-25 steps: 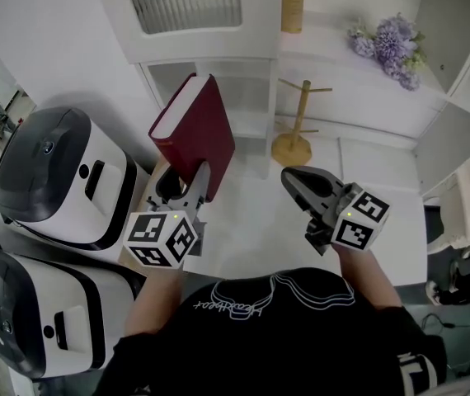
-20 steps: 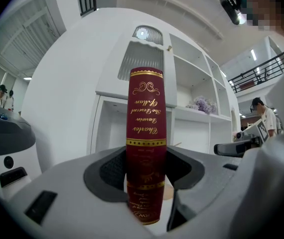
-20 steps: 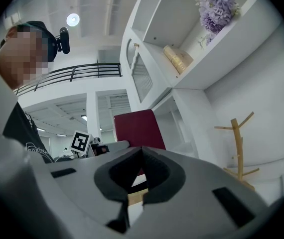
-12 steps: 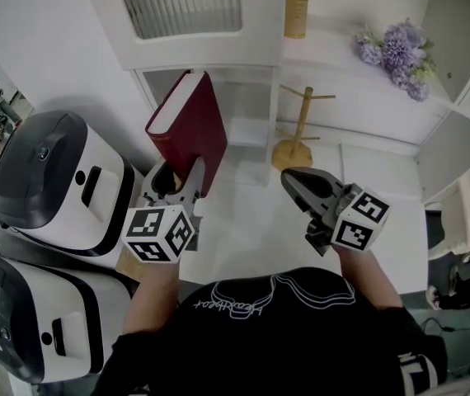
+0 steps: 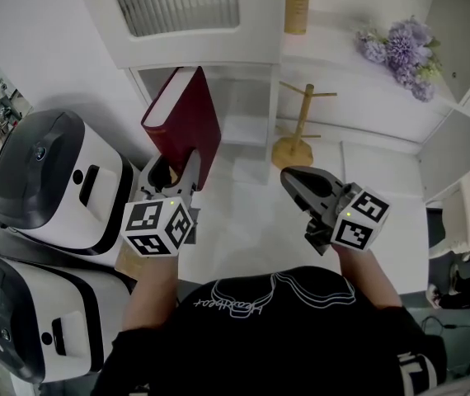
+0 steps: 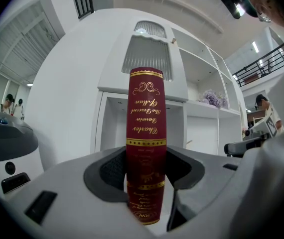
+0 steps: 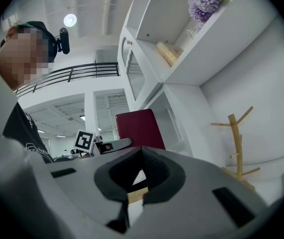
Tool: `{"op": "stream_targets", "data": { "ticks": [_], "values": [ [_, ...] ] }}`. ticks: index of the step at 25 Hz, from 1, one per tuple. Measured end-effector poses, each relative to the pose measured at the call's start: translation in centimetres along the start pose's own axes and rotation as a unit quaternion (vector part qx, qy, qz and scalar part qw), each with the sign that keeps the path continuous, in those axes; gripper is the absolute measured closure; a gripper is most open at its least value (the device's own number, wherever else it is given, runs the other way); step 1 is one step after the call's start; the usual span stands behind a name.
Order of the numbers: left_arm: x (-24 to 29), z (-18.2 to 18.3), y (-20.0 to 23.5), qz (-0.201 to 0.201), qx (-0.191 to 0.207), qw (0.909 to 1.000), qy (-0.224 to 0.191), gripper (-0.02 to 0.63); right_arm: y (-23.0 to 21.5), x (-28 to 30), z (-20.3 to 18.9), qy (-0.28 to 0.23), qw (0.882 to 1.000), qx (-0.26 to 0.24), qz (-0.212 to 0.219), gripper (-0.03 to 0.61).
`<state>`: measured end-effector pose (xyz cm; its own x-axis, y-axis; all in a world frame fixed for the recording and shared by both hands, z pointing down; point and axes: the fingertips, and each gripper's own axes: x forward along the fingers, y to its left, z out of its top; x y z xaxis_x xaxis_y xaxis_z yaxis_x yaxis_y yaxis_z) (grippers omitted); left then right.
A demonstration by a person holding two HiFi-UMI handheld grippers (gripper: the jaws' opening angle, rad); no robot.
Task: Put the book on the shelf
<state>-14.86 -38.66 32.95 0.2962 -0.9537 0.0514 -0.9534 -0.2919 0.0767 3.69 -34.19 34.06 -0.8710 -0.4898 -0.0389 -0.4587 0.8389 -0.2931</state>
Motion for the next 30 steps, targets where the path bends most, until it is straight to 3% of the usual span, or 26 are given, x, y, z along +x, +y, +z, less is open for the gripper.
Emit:
{"op": "stream_targets", "data": {
  "ticks": [30],
  "values": [
    [7.2, 0.1, 0.5, 0.037, 0.009, 0.9993, -0.003, 0.402, -4.2, -1.6, -2.7, 0.017, 0.999, 0.032, -0.030, 0.572]
  ]
}}
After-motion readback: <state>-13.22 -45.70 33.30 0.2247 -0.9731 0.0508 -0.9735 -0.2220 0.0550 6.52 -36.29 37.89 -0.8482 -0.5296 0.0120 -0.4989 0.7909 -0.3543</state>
